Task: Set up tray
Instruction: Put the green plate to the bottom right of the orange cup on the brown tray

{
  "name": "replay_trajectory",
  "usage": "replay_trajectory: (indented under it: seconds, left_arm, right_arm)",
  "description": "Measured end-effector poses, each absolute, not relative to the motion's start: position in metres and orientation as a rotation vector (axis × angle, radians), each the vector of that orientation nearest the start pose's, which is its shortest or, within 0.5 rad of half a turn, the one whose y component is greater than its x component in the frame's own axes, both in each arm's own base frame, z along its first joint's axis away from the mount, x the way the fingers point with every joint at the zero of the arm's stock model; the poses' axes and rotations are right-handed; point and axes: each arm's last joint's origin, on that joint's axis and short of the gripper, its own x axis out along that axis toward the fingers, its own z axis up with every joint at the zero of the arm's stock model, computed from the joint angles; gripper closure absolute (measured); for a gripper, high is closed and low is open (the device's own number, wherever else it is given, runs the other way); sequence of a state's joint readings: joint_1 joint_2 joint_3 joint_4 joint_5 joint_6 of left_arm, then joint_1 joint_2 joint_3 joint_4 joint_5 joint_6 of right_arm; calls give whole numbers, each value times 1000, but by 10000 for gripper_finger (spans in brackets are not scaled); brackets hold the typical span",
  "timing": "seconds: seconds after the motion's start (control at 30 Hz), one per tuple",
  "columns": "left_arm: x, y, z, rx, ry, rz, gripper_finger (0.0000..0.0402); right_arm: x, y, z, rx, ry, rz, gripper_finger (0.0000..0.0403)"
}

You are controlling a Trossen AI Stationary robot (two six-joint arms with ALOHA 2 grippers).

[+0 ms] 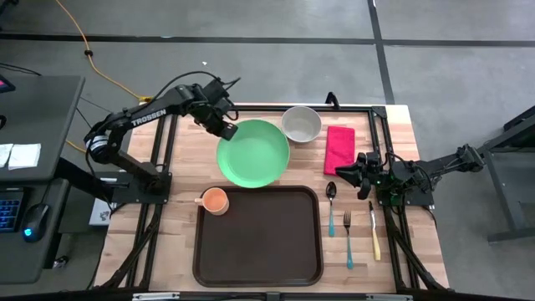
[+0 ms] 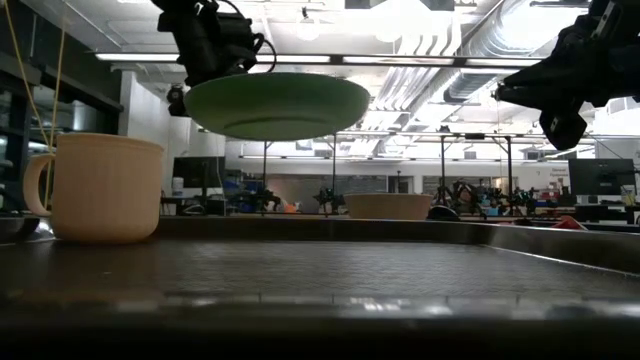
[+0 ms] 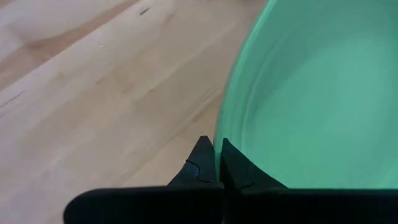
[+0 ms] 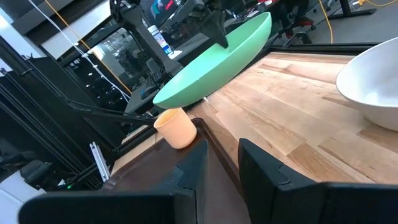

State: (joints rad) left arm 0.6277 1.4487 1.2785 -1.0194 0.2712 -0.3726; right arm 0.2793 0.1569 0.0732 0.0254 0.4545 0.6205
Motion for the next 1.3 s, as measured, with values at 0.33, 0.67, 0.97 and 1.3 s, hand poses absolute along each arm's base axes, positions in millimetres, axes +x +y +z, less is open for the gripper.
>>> replay_trajectory:
  seconds: [0.33,0.67,0.97,1.3]
  left_arm:
    - [229,152,294,-838,1029,518,387]
    - [236,140,294,-809,1051,473,387]
    - [247,121,294,-779,1076,430,387]
    - [256,100,294,-736,1100,395,387]
  right_arm:
    - [102,16,179,605,0,-179,336]
    - [102,17,179,606,5,-163,336]
    - [102,17,179,606,5,-163,336]
    - [102,17,179,607,5,-163,336]
